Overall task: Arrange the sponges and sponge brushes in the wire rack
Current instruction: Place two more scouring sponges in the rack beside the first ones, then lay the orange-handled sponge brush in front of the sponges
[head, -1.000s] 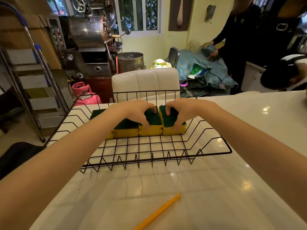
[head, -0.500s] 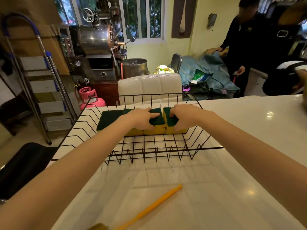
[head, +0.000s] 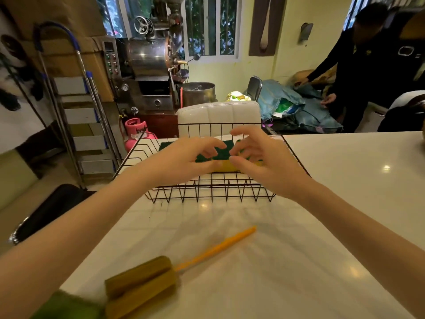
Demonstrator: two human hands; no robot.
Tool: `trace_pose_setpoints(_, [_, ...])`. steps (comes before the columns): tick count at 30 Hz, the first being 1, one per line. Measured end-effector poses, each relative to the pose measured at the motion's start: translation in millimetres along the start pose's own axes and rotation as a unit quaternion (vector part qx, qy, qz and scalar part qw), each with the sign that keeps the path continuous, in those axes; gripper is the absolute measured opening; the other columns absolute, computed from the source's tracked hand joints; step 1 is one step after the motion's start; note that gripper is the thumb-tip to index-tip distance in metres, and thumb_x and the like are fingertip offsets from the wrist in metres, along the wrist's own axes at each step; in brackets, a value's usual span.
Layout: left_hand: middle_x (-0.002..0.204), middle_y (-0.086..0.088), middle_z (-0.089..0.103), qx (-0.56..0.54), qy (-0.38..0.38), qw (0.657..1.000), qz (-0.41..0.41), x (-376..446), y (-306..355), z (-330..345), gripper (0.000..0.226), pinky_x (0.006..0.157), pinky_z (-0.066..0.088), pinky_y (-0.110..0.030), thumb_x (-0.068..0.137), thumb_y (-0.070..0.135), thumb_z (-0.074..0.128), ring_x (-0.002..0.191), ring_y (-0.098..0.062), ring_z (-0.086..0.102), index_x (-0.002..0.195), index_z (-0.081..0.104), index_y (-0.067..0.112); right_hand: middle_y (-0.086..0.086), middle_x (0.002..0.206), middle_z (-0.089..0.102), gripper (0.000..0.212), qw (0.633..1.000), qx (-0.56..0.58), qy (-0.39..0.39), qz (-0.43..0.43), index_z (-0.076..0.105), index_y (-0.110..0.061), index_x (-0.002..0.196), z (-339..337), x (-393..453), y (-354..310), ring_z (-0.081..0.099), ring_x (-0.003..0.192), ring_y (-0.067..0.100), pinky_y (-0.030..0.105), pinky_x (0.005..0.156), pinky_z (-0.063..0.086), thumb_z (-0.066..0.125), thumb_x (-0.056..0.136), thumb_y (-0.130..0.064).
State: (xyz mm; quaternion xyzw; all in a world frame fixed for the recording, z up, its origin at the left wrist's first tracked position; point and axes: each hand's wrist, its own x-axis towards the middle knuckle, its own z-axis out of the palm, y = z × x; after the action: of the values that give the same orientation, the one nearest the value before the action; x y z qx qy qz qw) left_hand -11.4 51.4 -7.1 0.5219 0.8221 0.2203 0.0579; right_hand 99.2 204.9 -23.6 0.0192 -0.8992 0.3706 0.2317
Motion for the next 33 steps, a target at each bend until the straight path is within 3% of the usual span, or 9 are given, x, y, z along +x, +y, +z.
trace_pose_setpoints(2, [0.118, 0.015, 0.053, 0.002, 0.009, 1.000, 0.002, -31, 5, 1, 0.050, 0.082, 0.040, -0.012, 0.084, 0.041, 0.052, 0.106, 0.000, 0.049, 0.131, 0.037, 0.034, -0.003, 0.089, 0.066, 0.037, 0.999, 0.042, 0.012, -0.030, 0.047, -0.027, 0.113, 11, -23, -9, 0.065, 0.079, 0.013, 0.026, 0.072, 0.056, 0.064, 0.082, -0.014])
trace_pose_setpoints(4, [0.122, 0.022, 0.044, 0.010, -0.001, 1.000, 0.003, -56, 8, 5, 0.060, 0.088, 0.036, -0.012, 0.079, 0.052, 0.048, 0.111, 0.005, 0.043, 0.134, 0.030, 0.038, -0.006, 0.092, 0.064, 0.037, 0.998, 0.024, -0.041, -0.046, 0.047, -0.031, 0.112, 19, -39, -9, 0.062, 0.084, 0.010, 0.023, 0.069, 0.054, 0.065, 0.083, -0.017])
trace_pose_setpoints(8, [0.129, 0.029, 0.032, 0.030, -0.077, 0.996, -0.045, -97, 3, 21, 0.069, 0.099, 0.028, -0.017, 0.070, 0.062, 0.051, 0.121, 0.006, 0.031, 0.133, 0.027, 0.045, -0.010, 0.119, 0.056, 0.042, 0.965, -0.125, -0.227, -0.042, 0.050, -0.030, 0.123, 29, -56, 0, 0.049, 0.110, 0.005, 0.024, 0.093, 0.044, 0.063, 0.083, -0.030])
trace_pose_setpoints(10, [0.131, 0.027, 0.033, 0.033, -0.132, 0.988, -0.079, -112, -3, 28, 0.068, 0.103, 0.028, -0.020, 0.069, 0.063, 0.054, 0.121, 0.004, 0.032, 0.131, 0.031, 0.045, -0.010, 0.126, 0.053, 0.043, 0.949, -0.160, -0.270, -0.037, 0.050, -0.031, 0.124, 34, -61, 2, 0.044, 0.117, 0.007, 0.027, 0.100, 0.040, 0.063, 0.083, -0.031])
trace_pose_setpoints(13, [0.122, 0.019, 0.046, 0.033, -0.177, 0.978, -0.108, -126, -9, 34, 0.057, 0.100, 0.040, -0.025, 0.069, 0.061, 0.059, 0.110, 0.002, 0.043, 0.121, 0.040, 0.046, -0.008, 0.123, 0.054, 0.040, 0.932, -0.191, -0.307, -0.028, 0.051, -0.031, 0.122, 41, -65, 4, 0.044, 0.114, 0.010, 0.029, 0.098, 0.042, 0.062, 0.084, -0.030])
trace_pose_setpoints(18, [0.112, 0.017, 0.052, 0.024, -0.194, 0.970, -0.141, -135, -7, 38, 0.052, 0.083, 0.047, -0.018, 0.067, 0.058, 0.064, 0.100, -0.004, 0.050, 0.114, 0.047, 0.042, -0.004, 0.110, 0.060, 0.025, 0.933, -0.213, -0.290, -0.021, 0.060, -0.028, 0.111, 48, -69, 8, 0.052, 0.099, 0.011, 0.032, 0.087, 0.050, 0.059, 0.086, -0.029])
trace_pose_setpoints(23, [0.112, 0.012, 0.058, 0.052, -0.186, 0.969, -0.153, -129, -6, 35, 0.054, 0.083, 0.050, -0.020, 0.068, 0.054, 0.066, 0.101, -0.007, 0.054, 0.117, 0.053, 0.034, -0.004, 0.102, 0.063, 0.019, 0.932, -0.226, -0.284, -0.017, 0.064, -0.026, 0.104, 45, -67, 9, 0.056, 0.091, 0.012, 0.030, 0.079, 0.052, 0.058, 0.086, -0.030])
trace_pose_setpoints(29, [0.111, 0.013, 0.053, 0.064, -0.159, 0.976, -0.134, -110, 2, 10, 0.052, 0.076, 0.044, -0.014, 0.073, 0.048, 0.064, 0.100, -0.006, 0.051, 0.121, 0.050, 0.034, -0.015, 0.090, 0.057, 0.019, 0.944, -0.232, -0.232, -0.024, 0.065, -0.029, 0.102, 18, -61, 3, 0.052, 0.082, 0.004, 0.015, 0.067, 0.041, 0.058, 0.086, -0.034])
trace_pose_setpoints(33, [0.096, 0.024, 0.045, 0.068, -0.115, 0.984, -0.115, -94, 10, -15, 0.052, 0.068, 0.042, -0.011, 0.072, 0.047, 0.063, 0.085, -0.001, 0.048, 0.121, 0.047, 0.038, -0.023, 0.078, 0.051, 0.019, 0.955, -0.236, -0.177, -0.033, 0.067, -0.030, 0.101, -8, -52, -6, 0.051, 0.073, -0.001, 0.012, 0.060, 0.035, 0.059, 0.084, -0.035])
